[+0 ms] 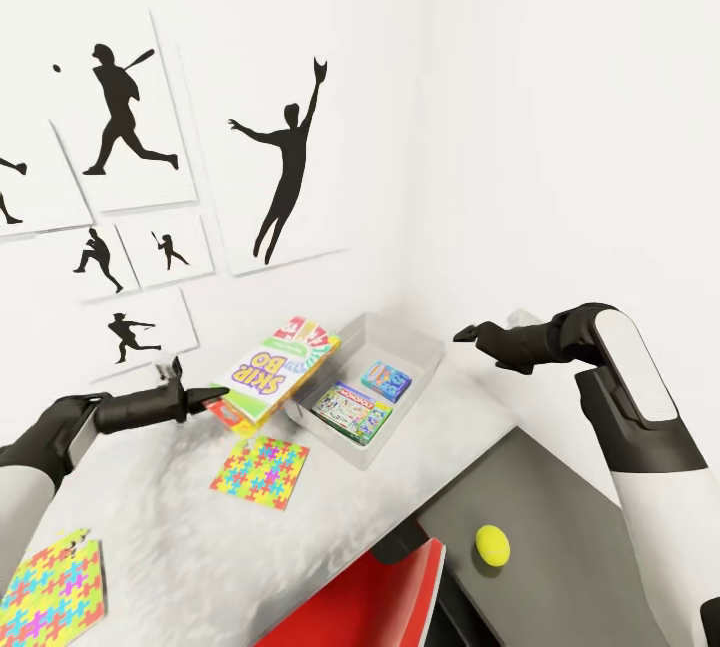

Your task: Put all the toys in the child's room - the three board games (two on the bed and one on the table), the two jigsaw puzzles on the table, and the tennis ball on the table - inside the toy box on the table in the child's room.

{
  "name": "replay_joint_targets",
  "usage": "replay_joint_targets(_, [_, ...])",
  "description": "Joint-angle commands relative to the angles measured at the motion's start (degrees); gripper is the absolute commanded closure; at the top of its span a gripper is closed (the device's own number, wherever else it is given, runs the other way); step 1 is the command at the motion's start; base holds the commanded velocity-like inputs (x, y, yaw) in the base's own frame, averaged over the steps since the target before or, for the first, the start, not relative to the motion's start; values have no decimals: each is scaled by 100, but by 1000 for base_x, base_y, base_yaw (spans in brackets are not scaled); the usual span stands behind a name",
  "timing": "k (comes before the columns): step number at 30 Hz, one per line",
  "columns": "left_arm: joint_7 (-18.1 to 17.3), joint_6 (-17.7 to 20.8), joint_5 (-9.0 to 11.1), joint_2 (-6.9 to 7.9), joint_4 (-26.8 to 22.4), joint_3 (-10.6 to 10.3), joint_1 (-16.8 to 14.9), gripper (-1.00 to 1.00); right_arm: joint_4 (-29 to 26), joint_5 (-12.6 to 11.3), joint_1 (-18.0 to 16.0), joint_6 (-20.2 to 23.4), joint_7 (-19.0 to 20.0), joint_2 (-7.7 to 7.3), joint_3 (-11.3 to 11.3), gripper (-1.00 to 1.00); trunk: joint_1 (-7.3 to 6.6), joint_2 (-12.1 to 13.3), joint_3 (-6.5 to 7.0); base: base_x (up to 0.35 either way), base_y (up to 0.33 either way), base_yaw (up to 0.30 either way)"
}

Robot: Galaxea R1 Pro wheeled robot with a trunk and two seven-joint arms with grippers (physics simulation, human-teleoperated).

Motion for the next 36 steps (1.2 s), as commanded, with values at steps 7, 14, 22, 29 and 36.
replay_joint_targets(7, [1261,997,2,-572,-731,-5,-479,100,-13,-29,20,38,-65,21,1,-100,4,-13,-14,0,0,0])
replay_joint_targets(14, [2727,1124,26,-1382,-363,-5,-1340,100,-21,17,52,45,-83,16,5,-100,4,-13,-14,0,0,0])
replay_joint_targets(22, [4191,987,48,-1976,287,38,-1822,100,-31,-25,53,45,-60,-33,6,-100,4,-13,-14,0,0,0])
replay_joint_targets(29, [4496,673,61,-2228,449,53,-1846,100,-234,-1,56,-30,-87,-36,-11,-100,4,-13,-14,0,0,0])
replay_joint_targets(36, [4509,508,62,-2272,561,49,-1854,100,-361,-8,62,-48,-98,-5,-117,-100,4,-13,-45,0,0,0])
